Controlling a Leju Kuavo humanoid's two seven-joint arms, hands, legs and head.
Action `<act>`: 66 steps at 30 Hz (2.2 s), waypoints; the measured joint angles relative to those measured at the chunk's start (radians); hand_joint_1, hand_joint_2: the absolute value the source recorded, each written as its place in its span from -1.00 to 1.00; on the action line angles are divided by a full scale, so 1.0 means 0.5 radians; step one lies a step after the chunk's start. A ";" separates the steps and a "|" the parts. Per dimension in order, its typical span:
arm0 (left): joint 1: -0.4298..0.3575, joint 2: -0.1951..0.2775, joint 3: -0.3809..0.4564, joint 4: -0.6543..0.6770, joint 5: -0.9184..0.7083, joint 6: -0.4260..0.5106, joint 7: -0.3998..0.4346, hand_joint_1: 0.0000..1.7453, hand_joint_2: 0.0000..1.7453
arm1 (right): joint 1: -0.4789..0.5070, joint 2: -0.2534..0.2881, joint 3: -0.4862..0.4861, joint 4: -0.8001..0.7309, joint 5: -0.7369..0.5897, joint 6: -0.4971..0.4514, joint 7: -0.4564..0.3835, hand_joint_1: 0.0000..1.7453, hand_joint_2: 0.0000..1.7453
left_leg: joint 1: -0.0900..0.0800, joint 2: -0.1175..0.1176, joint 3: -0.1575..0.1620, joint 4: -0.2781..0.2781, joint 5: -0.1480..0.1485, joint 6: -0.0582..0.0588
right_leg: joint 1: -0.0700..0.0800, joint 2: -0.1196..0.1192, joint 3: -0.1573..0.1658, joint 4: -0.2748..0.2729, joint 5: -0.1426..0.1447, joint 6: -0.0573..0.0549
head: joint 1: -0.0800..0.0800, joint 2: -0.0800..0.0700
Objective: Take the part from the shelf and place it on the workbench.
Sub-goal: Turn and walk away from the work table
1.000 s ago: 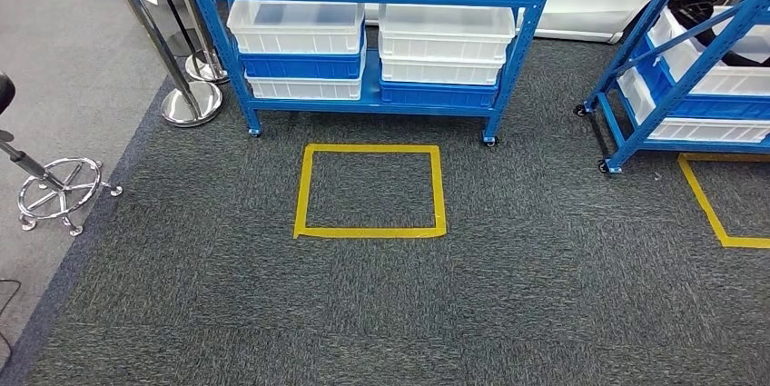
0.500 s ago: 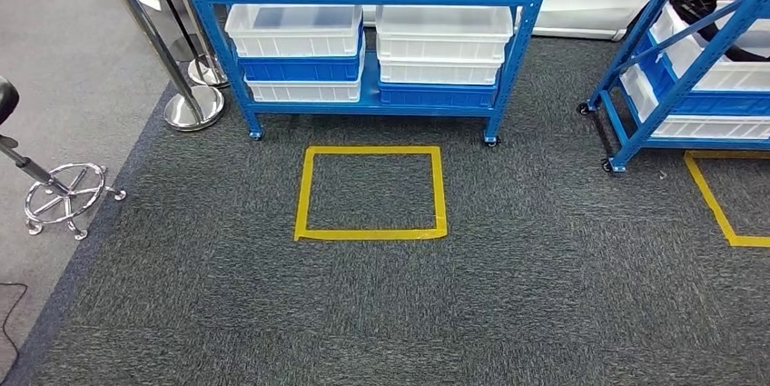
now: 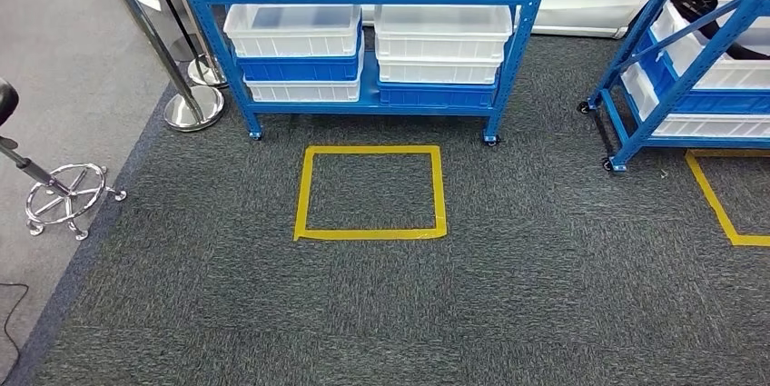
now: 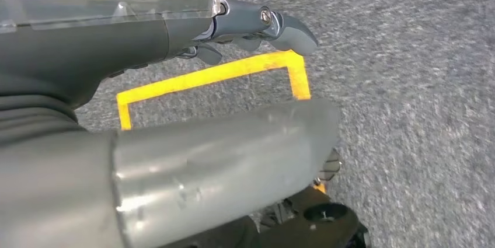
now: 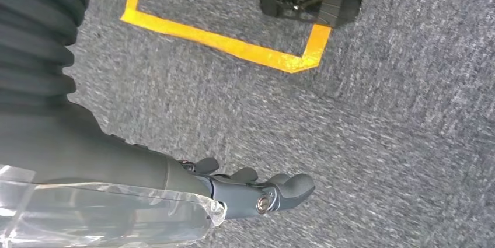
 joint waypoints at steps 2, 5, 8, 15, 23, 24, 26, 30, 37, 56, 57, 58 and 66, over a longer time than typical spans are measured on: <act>0.000 -0.001 0.003 0.000 0.002 0.008 0.033 -1.00 0.50 | -0.004 0.000 -0.010 0.000 0.001 -0.001 0.032 -1.00 -0.50 | 0.001 0.001 0.008 -0.025 0.013 0.022 | -0.003 0.000 0.003 -0.003 0.001 0.027 | 0.000 0.000; -0.003 -0.004 0.007 0.000 -0.003 0.013 0.078 -1.00 1.00 | -0.006 -0.001 -0.021 0.000 -0.002 0.011 0.074 -1.00 1.00 | 0.015 0.008 0.026 -0.064 0.035 0.062 | 0.000 0.000 -0.069 0.156 -0.104 0.045 | 0.001 0.000; -0.007 -0.002 -0.023 -0.007 0.013 0.017 0.135 -1.00 0.50 | 0.015 -0.007 -0.024 0.004 -0.025 0.031 0.167 -1.00 0.00 | 0.009 0.016 0.025 -0.063 0.031 0.076 | 0.001 0.000 -0.251 0.502 -0.242 0.053 | 0.001 0.000; -0.006 0.014 -0.252 -0.090 0.310 0.006 0.212 -1.00 -1.00 | 0.121 -0.042 0.037 0.024 -0.188 0.124 0.247 -1.00 -1.00 | -0.006 0.005 0.023 -0.018 -0.009 0.027 | 0.011 0.005 -0.033 0.015 0.019 0.019 | 0.000 0.000; 0.096 0.052 -0.567 -0.122 0.702 -0.019 0.295 -1.00 -1.00 | 0.153 -0.084 0.176 -0.035 -0.393 0.248 0.299 -1.00 -1.00 | 0.018 0.006 -0.192 0.483 -0.287 -0.051 | 0.000 -0.003 -0.019 -0.013 0.031 -0.040 | 0.000 0.000; 0.124 0.054 -0.604 -0.121 0.750 -0.022 0.306 -1.00 -1.00 | 0.149 -0.089 0.194 -0.057 -0.418 0.263 0.305 -1.00 -1.00 | 0.021 0.006 -0.211 0.523 -0.283 -0.054 | 0.001 -0.003 -0.017 -0.013 0.029 -0.040 | 0.000 0.000; 0.181 0.059 -0.678 -0.118 0.840 -0.028 0.326 -1.00 -1.00 | 0.139 -0.098 0.230 -0.110 -0.466 0.292 0.318 -1.00 -1.00 | 0.023 0.006 -0.142 0.374 -0.167 -0.048 | 0.001 -0.002 -0.010 -0.012 0.026 -0.037 | 0.000 0.000; 0.264 0.076 -0.833 -0.111 1.018 -0.038 0.363 -1.00 -1.00 | 0.122 -0.114 0.303 -0.205 -0.560 0.350 0.341 -1.00 -1.00 | 0.007 0.006 0.033 -0.017 -0.018 -0.008 | 0.006 -0.002 -0.002 -0.011 0.018 -0.004 | 0.000 0.000; 0.302 0.108 -1.127 -0.157 1.363 -0.061 0.432 -1.00 -1.00 | 0.199 -0.160 0.443 -0.255 -0.743 0.459 0.392 -1.00 -1.00 | 0.010 0.015 0.058 -0.075 0.015 0.079 | 0.003 0.000 -0.154 0.333 -0.194 0.053 | 0.001 0.000; 0.500 0.163 -1.717 -0.276 2.065 -0.107 0.584 -1.00 -1.00 | 0.318 -0.243 0.716 -0.409 -1.111 0.679 0.485 -1.00 -1.00 | 0.017 0.015 -0.338 0.488 -0.100 -0.044 | 0.009 0.005 0.249 -0.066 -0.174 -0.043 | -0.001 0.000; 0.544 0.164 -1.730 -0.242 2.080 -0.107 0.586 -1.00 -1.00 | 0.293 -0.245 0.724 -0.449 -1.119 0.682 0.486 -1.00 -1.00 | 0.017 0.015 -0.324 0.356 0.021 -0.034 | 0.010 0.005 0.288 -0.070 -0.205 -0.038 | -0.001 0.000; 0.584 0.168 -1.745 -0.206 2.097 -0.108 0.590 -1.00 -1.00 | 0.274 -0.247 0.733 -0.486 -1.127 0.685 0.488 -1.00 -1.00 | 0.014 0.016 -0.300 0.243 0.110 -0.020 | 0.008 0.003 0.322 -0.078 -0.235 -0.030 | 0.000 0.000; 0.534 0.204 -1.856 -0.259 2.242 -0.118 0.613 -1.00 -1.00 | 0.310 -0.254 0.798 -0.486 -1.206 0.738 0.521 -1.00 -1.00 | -0.017 -0.005 0.027 -0.082 0.050 0.096 | -0.020 0.005 0.134 0.406 -0.055 0.054 | 0.000 0.000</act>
